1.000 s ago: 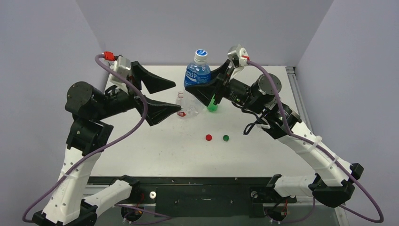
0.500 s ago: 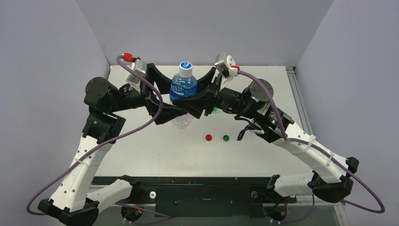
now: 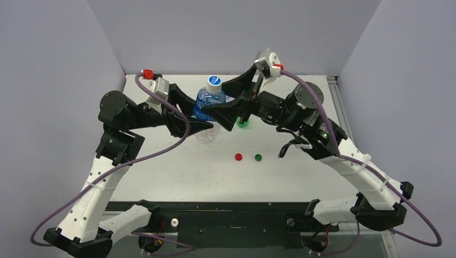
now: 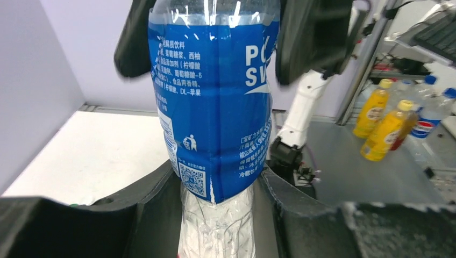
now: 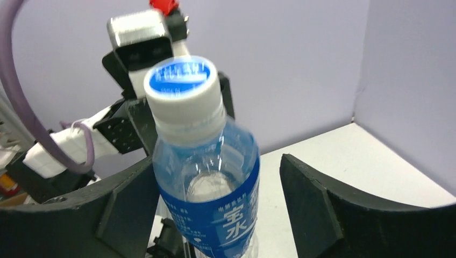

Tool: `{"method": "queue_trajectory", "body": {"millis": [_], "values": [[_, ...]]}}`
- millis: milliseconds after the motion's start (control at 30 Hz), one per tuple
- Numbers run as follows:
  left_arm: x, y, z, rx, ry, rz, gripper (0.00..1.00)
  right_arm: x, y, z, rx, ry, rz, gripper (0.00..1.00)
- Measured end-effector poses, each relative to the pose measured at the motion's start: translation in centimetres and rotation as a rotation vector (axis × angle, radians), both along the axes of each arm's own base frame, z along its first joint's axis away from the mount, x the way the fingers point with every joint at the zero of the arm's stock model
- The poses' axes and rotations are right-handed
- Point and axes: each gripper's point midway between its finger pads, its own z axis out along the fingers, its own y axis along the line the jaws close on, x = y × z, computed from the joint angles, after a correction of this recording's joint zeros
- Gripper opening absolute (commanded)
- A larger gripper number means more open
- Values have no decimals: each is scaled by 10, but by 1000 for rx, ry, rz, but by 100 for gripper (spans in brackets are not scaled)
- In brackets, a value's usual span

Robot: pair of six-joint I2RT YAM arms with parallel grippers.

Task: Unscrew the bottle caps
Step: Unscrew the bottle cap from the plastic bottle.

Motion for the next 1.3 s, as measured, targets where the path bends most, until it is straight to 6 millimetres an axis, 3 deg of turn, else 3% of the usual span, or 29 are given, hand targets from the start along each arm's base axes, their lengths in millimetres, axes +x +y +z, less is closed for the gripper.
{"method": "queue_trajectory", "body": {"millis": [267, 433, 567, 700, 767, 933, 1100, 1133, 1167, 1233, 1267, 1300], "values": [[29, 5, -31, 52, -83, 170, 9, 11, -32, 37, 23, -1, -133, 77], [44, 9, -38, 66, -106, 249, 8, 9, -36, 58, 50, -24, -144, 73], [50, 10, -42, 71, -108, 277, 8, 17, -22, 53, 16, -6, -150, 68], [53, 10, -45, 76, -102, 289, 8, 32, -5, 35, -43, 29, -167, 61], [53, 10, -46, 76, -104, 295, 8, 38, 1, 26, -72, 45, -177, 55], [56, 10, -49, 78, -98, 314, 8, 47, 6, 12, -117, 60, -203, 22], [57, 10, -50, 76, -95, 316, 8, 50, 5, 11, -123, 55, -226, 22], [56, 10, -51, 75, -95, 318, 8, 50, 5, 11, -124, 55, -227, 19], [56, 10, -52, 75, -93, 319, 9, 50, 5, 10, -126, 55, -227, 5], [56, 10, -52, 72, -89, 319, 31, 49, 5, 10, -128, 54, -225, 0], [56, 10, -52, 70, -86, 318, 68, 49, 6, 10, -129, 53, -224, 0], [56, 10, -52, 69, -83, 318, 86, 48, 6, 9, -130, 51, -224, 0]]}}
